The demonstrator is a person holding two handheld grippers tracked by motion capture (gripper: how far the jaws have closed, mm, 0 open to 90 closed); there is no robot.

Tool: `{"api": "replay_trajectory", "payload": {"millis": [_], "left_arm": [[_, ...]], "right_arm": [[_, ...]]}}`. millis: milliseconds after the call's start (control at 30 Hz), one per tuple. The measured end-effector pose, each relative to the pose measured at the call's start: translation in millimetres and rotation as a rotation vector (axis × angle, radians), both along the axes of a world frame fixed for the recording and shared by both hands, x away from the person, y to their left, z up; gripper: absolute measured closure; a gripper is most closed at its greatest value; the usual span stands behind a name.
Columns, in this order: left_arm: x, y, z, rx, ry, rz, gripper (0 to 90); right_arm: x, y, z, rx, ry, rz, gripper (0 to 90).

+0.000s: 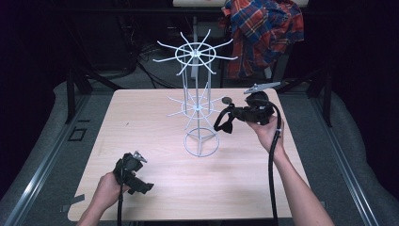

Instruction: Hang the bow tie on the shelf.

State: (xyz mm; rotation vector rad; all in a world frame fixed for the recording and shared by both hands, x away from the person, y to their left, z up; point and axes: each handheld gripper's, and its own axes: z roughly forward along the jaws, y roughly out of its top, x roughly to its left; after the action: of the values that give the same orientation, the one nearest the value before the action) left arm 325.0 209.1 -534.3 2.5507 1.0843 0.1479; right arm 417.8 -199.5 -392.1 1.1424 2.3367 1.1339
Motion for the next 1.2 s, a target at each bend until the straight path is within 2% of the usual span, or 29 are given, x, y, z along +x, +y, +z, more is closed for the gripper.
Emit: {"api": "replay_trajectory", "payload": {"millis": [500, 900, 1200], "left_arm": [[0.2, -0.1, -0.2, 0.001, 0.001, -0.001, 0.0], [0.4, -0.4, -0.9, 0.002, 0.004, -0.005, 0.0], [0.3, -0.4, -0.9, 0.002, 0.004, -0.005, 0.0]], "right_arm": [[3.3, 4.0, -15.6, -0.009, 0.031, 0.013, 85.4], [5.0, 9.0, -21.0, -0.024, 0.051, 0.020, 84.1], [4.8, 8.6, -25.3, -0.044, 0.057, 0.025, 75.1]]}}
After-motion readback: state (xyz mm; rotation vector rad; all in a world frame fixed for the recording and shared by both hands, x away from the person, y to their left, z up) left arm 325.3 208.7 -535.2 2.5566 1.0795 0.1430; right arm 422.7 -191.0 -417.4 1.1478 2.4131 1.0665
